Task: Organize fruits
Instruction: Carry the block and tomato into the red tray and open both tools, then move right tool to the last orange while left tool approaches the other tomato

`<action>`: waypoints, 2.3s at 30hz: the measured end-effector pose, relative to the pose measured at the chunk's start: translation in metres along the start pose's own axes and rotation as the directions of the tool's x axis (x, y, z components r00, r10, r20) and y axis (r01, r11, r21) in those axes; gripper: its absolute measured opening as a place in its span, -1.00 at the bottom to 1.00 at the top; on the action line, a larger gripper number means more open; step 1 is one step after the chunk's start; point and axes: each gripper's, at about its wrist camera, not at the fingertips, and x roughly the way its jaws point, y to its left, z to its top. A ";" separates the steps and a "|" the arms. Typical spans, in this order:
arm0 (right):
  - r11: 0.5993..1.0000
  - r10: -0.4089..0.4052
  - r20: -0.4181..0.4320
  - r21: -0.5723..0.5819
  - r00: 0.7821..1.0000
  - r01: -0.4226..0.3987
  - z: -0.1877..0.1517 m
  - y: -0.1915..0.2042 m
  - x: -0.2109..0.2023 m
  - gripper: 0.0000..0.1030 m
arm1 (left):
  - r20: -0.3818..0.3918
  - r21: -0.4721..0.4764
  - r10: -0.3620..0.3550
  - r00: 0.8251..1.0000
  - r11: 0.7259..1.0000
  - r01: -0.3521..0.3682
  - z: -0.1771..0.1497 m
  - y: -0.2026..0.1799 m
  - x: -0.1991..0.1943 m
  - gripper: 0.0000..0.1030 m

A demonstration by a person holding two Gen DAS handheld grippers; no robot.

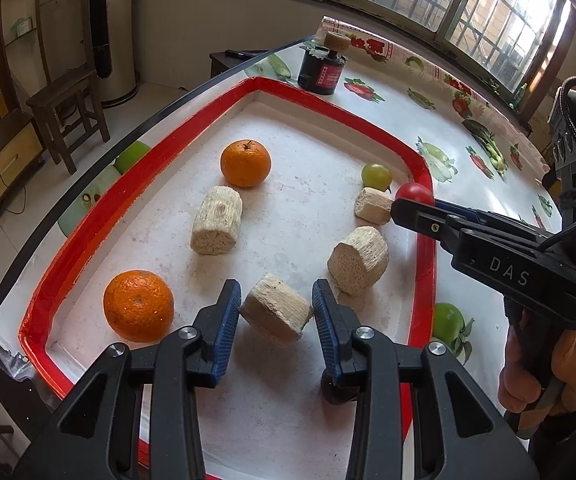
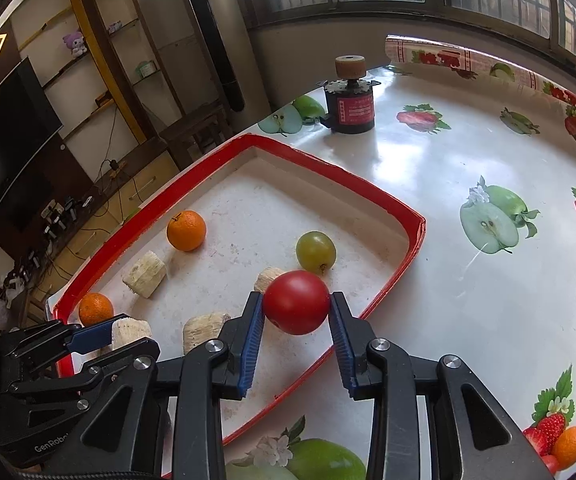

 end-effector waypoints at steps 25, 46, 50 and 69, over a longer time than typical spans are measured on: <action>0.997 0.008 0.092 0.073 0.996 -0.015 -0.028 -0.025 -0.066 0.06 | 0.033 0.005 0.000 0.999 1.000 0.000 -0.012 -0.018 -0.029 -0.01; 0.970 -0.123 0.095 0.220 0.988 0.100 -0.111 -0.111 -0.139 0.06 | 0.003 0.143 -0.112 0.994 0.984 0.110 -0.026 -0.108 -0.027 -0.01; 0.958 -0.147 0.078 0.257 0.986 0.123 -0.124 -0.128 -0.143 0.06 | -0.018 0.162 -0.129 0.991 0.978 0.130 -0.030 -0.123 -0.022 -0.01; 0.930 -0.156 0.082 0.347 0.984 0.118 -0.113 -0.170 -0.130 -0.07 | -0.118 0.275 -0.181 0.976 0.939 0.207 -0.050 -0.188 0.003 -0.02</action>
